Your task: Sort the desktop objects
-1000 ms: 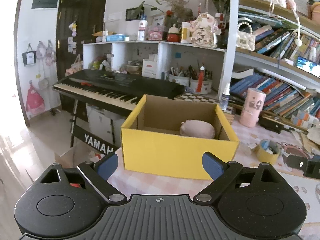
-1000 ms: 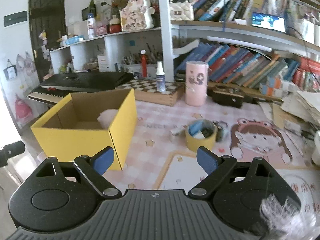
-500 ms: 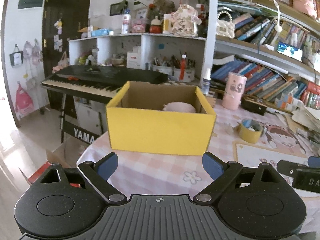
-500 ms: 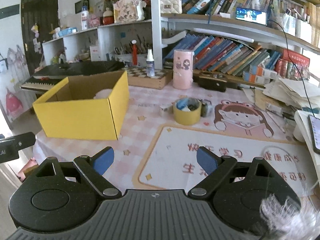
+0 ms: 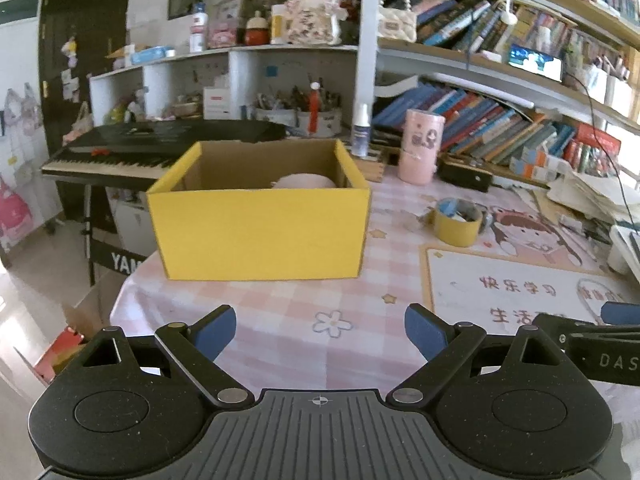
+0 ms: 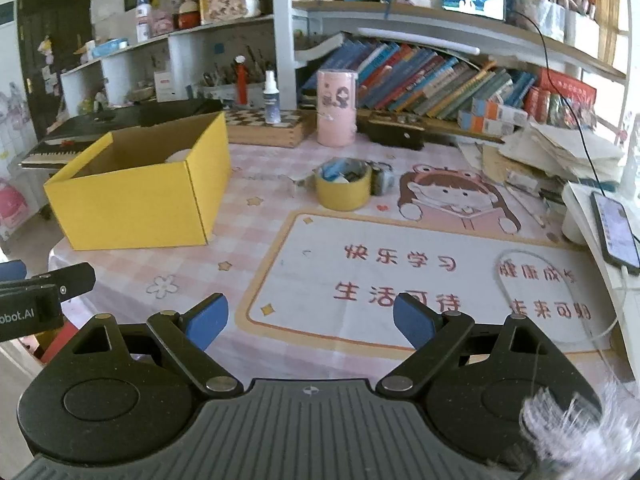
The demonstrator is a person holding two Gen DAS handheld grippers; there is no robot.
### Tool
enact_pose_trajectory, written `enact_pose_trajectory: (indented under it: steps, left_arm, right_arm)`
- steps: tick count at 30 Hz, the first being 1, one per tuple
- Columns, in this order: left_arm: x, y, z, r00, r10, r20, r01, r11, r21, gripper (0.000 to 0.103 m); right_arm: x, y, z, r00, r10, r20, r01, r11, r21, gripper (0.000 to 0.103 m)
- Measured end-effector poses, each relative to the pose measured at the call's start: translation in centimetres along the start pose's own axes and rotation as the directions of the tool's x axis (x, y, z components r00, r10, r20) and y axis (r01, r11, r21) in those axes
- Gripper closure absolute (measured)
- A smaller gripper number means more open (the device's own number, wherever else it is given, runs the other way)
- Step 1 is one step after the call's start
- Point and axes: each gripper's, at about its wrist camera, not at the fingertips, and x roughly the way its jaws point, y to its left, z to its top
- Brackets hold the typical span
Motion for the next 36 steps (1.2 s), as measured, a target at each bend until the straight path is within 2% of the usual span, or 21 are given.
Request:
enact_pose_trajectory:
  steps: [36]
  left_arm:
    - [4.5, -7.3, 2.0, 0.992, -0.118, -0.050, 0.123, 0.985, 0.119, 0.009]
  right_arm:
    - [2.6, -6.8, 1.3, 0.995, -0.080, -0.059, 0.085, 0.992, 0.093, 0.013]
